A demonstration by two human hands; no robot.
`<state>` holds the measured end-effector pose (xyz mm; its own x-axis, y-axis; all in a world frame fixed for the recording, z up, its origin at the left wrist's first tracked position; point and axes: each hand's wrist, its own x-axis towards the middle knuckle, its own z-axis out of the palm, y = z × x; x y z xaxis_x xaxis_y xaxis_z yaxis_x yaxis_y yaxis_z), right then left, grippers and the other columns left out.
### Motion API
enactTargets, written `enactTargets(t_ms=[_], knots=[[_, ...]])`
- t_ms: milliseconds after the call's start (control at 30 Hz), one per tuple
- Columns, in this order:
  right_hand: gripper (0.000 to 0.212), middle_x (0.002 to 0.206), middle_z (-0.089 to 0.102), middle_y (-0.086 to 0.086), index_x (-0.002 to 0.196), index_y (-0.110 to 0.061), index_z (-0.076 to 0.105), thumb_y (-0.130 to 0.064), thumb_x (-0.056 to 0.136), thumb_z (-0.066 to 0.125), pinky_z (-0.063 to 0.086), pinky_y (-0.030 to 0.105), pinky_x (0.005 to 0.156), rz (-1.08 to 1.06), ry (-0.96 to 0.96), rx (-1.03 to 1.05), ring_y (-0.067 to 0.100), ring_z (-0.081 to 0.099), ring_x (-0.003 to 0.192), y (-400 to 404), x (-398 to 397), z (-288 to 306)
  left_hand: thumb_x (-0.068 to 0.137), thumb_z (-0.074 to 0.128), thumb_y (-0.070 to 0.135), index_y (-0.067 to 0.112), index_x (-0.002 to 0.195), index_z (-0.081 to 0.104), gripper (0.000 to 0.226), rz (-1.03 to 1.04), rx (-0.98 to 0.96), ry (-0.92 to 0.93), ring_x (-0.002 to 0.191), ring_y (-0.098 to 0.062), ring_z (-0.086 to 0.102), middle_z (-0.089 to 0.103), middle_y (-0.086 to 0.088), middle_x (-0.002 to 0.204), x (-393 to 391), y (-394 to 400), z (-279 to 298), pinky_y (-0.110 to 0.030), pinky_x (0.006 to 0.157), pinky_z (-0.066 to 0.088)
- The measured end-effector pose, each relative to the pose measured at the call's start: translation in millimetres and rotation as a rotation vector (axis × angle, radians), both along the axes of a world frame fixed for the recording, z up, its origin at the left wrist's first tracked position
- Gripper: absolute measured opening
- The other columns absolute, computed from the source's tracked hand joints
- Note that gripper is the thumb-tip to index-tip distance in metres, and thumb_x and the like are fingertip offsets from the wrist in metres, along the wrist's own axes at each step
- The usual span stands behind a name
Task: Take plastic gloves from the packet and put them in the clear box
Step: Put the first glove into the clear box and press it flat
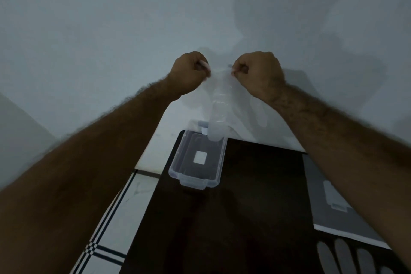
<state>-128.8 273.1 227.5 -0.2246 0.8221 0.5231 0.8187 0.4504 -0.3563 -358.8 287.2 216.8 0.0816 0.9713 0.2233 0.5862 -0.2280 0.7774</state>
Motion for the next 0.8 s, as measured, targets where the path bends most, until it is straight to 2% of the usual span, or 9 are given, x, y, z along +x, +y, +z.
enactTargets(t_ms=[67,133,233,333,367,433,533,667,800], knots=[[0.016,0.095,0.082,0.004,0.099,-0.016,0.083,-0.028,0.094,0.074,0.061,0.038,0.084,-0.021,0.019,0.030,0.026,0.074,0.087,6,-12,-8,0.080,0.064,0.010,0.011,0.094,0.074,0.017,0.024,0.051,-0.003,0.088,-0.021,0.075,0.078,-0.005,0.090,-10,10,-7,-0.032,0.073,0.060],[0.019,0.093,0.082,0.004,0.101,-0.015,0.082,-0.030,0.096,0.070,0.061,0.039,0.082,-0.034,0.024,0.072,0.027,0.074,0.084,9,-21,-13,0.082,0.066,0.013,0.013,0.095,0.073,0.014,0.043,0.127,-0.007,0.090,-0.022,0.074,0.077,-0.002,0.093,-19,18,-12,-0.036,0.078,0.060],[0.023,0.095,0.082,0.003,0.104,-0.016,0.082,-0.032,0.097,0.067,0.061,0.045,0.080,-0.042,0.064,0.158,0.028,0.075,0.084,8,-31,-18,0.093,0.070,0.014,0.007,0.099,0.072,0.009,0.036,0.357,-0.009,0.084,-0.014,0.067,0.073,0.002,0.093,-29,17,-14,-0.030,0.077,0.055],[0.019,0.097,0.082,0.004,0.106,-0.013,0.082,-0.026,0.099,0.069,0.061,0.045,0.081,-0.017,0.086,0.276,0.027,0.076,0.086,-7,-35,-26,0.101,0.067,0.012,0.000,0.103,0.070,0.013,-0.023,0.566,0.006,0.088,-0.012,0.067,0.075,-0.004,0.098,-38,-2,-14,-0.018,0.081,0.049],[0.018,0.097,0.082,0.005,0.106,-0.011,0.081,-0.023,0.099,0.071,0.061,0.044,0.082,0.002,0.086,0.312,0.027,0.076,0.086,-14,-36,-31,0.102,0.067,0.011,-0.001,0.104,0.070,0.013,-0.046,0.607,0.024,0.091,-0.013,0.069,0.076,-0.005,0.101,-42,-9,-15,-0.017,0.084,0.049],[0.015,0.098,0.082,0.006,0.106,-0.007,0.082,-0.018,0.098,0.074,0.060,0.039,0.085,0.053,0.079,0.357,0.026,0.076,0.087,-30,-37,-46,0.101,0.066,0.009,-0.001,0.106,0.072,0.012,-0.097,0.662,0.071,0.096,-0.018,0.073,0.078,-0.006,0.105,-51,-23,-23,-0.026,0.089,0.054],[0.016,0.101,0.082,0.007,0.108,-0.006,0.082,-0.016,0.097,0.075,0.058,0.037,0.088,0.124,0.026,0.343,0.023,0.077,0.091,-47,-36,-80,0.097,0.066,0.008,0.000,0.108,0.073,0.015,-0.160,0.706,0.210,0.096,-0.027,0.073,0.079,-0.009,0.107,-67,-34,-54,-0.041,0.091,0.054],[0.018,0.103,0.082,0.003,0.111,-0.012,0.081,-0.023,0.100,0.071,0.055,0.037,0.091,0.182,-0.083,0.197,0.020,0.076,0.092,-55,-35,-135,0.094,0.064,0.012,0.004,0.108,0.074,0.020,-0.277,0.646,0.414,0.094,-0.026,0.071,0.078,-0.008,0.105,-82,-42,-111,-0.037,0.095,0.045],[0.016,0.103,0.081,-0.002,0.111,-0.017,0.080,-0.023,0.100,0.070,0.055,0.039,0.091,0.223,-0.168,0.034,0.017,0.074,0.093,-51,-37,-181,0.092,0.058,0.020,0.007,0.109,0.073,0.026,-0.349,0.495,0.540,0.095,-0.030,0.073,0.079,-0.009,0.108,-88,-41,-164,-0.041,0.096,0.048]])
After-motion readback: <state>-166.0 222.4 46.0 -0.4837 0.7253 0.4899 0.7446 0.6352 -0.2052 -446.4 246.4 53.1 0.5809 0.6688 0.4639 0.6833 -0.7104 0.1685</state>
